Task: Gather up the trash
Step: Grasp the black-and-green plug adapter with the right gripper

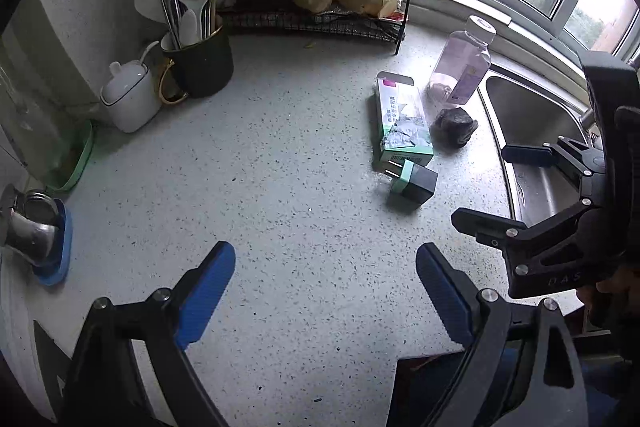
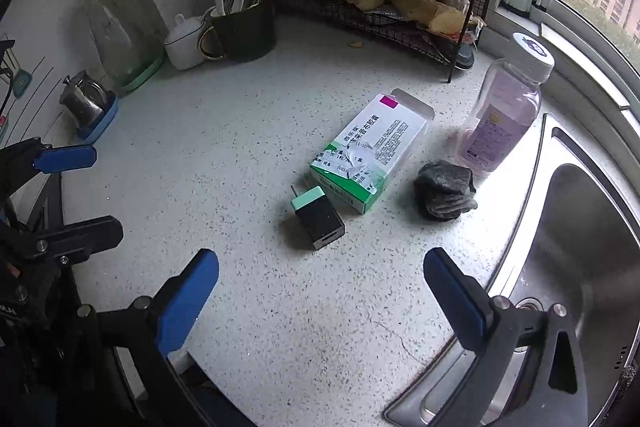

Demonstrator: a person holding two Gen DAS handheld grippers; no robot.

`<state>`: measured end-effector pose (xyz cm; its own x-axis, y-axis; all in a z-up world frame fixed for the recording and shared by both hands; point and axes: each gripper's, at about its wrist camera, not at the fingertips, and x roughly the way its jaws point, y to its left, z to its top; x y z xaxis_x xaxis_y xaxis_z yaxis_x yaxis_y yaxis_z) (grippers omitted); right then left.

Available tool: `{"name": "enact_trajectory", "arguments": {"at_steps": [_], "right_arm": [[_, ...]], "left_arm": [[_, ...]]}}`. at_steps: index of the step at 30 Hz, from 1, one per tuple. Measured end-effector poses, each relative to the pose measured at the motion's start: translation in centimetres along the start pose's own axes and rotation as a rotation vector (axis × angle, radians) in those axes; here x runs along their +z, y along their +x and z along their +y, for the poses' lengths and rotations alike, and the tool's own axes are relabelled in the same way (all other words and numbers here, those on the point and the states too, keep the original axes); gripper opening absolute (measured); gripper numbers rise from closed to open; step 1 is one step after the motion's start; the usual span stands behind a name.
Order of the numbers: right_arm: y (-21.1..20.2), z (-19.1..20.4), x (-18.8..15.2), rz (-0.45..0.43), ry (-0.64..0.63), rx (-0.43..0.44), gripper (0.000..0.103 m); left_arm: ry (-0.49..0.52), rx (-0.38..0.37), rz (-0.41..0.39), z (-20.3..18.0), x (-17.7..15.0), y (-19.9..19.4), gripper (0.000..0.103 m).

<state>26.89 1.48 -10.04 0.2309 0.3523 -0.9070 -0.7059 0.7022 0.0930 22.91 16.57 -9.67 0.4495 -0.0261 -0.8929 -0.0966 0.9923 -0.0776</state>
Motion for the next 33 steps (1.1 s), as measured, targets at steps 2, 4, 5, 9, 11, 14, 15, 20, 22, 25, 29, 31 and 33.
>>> {"name": "enact_trajectory", "arguments": {"at_steps": [2, 4, 5, 9, 11, 14, 15, 20, 22, 25, 29, 31, 33], "right_arm": [[1.2, 0.1, 0.5, 0.023, -0.005, -0.002, 0.102], [2.2, 0.2, 0.9, 0.037, -0.009, -0.002, 0.098], [2.7, 0.2, 1.1, 0.047, -0.012, -0.002, 0.093], [4.5, 0.3, 1.7, 0.098, -0.021, 0.000, 0.077], [5.3, 0.3, 1.8, 0.119, -0.019, 0.000, 0.069], [5.9, 0.4, 1.8, 0.136, -0.030, 0.001, 0.061], [6.1, 0.5, 1.8, 0.140, -0.037, 0.002, 0.060], [6.2, 1.4, 1.9, 0.136, -0.069, -0.006, 0.060], [6.5, 1.8, 2.0, 0.146, -0.077, -0.007, 0.053], [6.9, 2.3, 2.0, 0.158, -0.103, -0.029, 0.038], [6.5, 2.7, 1.8, 0.154, -0.104, -0.017, 0.030], [6.4, 2.8, 1.6, 0.149, -0.098, -0.019, 0.029], [5.8, 2.7, 1.3, 0.141, -0.090, -0.032, 0.029]], "left_arm": [[-0.008, -0.005, 0.011, 0.5, 0.4, 0.9, 0.091], [-0.020, -0.013, 0.023, 1.1, 0.8, 1.7, 0.091], [-0.026, -0.017, 0.030, 1.3, 0.9, 2.0, 0.091], [-0.032, -0.025, 0.076, 2.1, 1.1, 3.1, 0.091], [-0.029, -0.026, 0.104, 2.5, 1.0, 3.9, 0.091], [-0.039, -0.014, 0.112, 3.0, 0.9, 4.4, 0.091], [-0.049, -0.019, 0.112, 3.2, 0.8, 4.5, 0.091], [-0.086, -0.019, 0.136, 4.0, 0.6, 5.4, 0.091], [-0.080, -0.003, 0.130, 4.0, 0.5, 5.4, 0.091], [-0.075, -0.007, 0.115, 3.9, 0.6, 5.1, 0.091], [-0.063, 0.000, 0.096, 3.5, 0.7, 4.5, 0.091], [-0.058, -0.013, 0.094, 3.2, 0.8, 4.3, 0.091], [-0.041, -0.014, 0.095, 2.7, 0.9, 4.2, 0.091]]}}
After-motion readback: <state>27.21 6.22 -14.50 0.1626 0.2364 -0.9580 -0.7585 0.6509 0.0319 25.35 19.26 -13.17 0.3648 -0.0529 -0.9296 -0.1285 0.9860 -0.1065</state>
